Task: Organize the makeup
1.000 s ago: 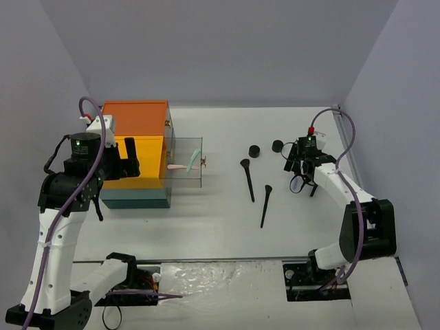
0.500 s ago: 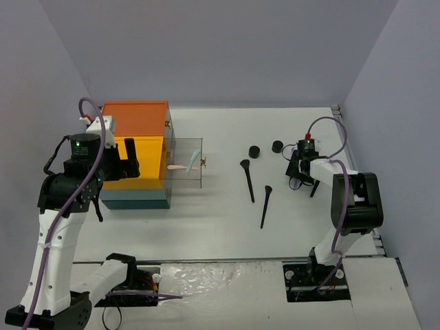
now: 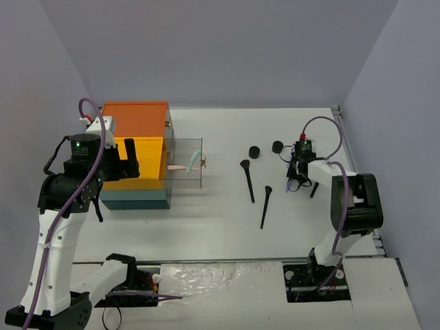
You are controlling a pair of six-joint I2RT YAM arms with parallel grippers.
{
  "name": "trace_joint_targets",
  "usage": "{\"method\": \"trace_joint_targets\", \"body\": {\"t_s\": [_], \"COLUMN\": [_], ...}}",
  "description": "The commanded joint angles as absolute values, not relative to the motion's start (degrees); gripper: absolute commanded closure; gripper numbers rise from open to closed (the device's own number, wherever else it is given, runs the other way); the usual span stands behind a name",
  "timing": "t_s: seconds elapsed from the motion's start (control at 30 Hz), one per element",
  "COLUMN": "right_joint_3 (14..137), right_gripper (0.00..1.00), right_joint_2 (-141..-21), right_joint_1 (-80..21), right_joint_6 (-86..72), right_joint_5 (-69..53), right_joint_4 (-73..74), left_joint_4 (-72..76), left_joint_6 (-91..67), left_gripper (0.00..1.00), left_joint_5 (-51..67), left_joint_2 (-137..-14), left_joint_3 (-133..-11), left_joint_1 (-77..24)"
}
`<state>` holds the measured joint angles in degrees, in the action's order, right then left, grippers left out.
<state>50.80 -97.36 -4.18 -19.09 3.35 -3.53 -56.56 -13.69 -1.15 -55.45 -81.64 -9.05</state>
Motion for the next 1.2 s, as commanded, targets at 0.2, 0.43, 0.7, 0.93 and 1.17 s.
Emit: {"method": "trace_joint_targets", "body": {"t_s": [0.2, 0.43, 0.7, 0.93, 1.17], "right_joint_3": [63.73, 84.19, 104.32, 107.0, 103.66], "right_gripper": [1.0, 1.0, 0.96, 0.81, 0.41], "right_joint_2": [-78.54, -81.11, -95.73, -102.15, -100.27], "right_joint_1": [-18.63, -32.57, -46.13, -49.52, -48.58], "right_joint_6": [-15.22, -5.23, -2.72, -2.66, -2.16], "right_joint_5": [4.43, -7.72, -14.11, -12.31, -5.55], "right_joint_4": [6.06, 5.9, 5.3, 5.19, 5.14], "left_joint_4": [-53.68, -53.87, -54.78, -55.59, -55.51], "left_joint_6": [-13.8, -13.97, -14.03, -13.89, -13.93], "left_gripper": [0.03, 0.03, 0.03, 0.03, 0.03], "left_joint_5": [-1.0, -0.7, -1.23, -2.02, -1.98], "left_joint_2": [-56.85, -56.65, -55.78, -54.63, -54.23], "left_joint_3": [-85.24, -85.08, -85.52, -85.19, -85.12], "left_joint_1": [-9.4, -9.4, -9.4, -9.4, -9.4]}}
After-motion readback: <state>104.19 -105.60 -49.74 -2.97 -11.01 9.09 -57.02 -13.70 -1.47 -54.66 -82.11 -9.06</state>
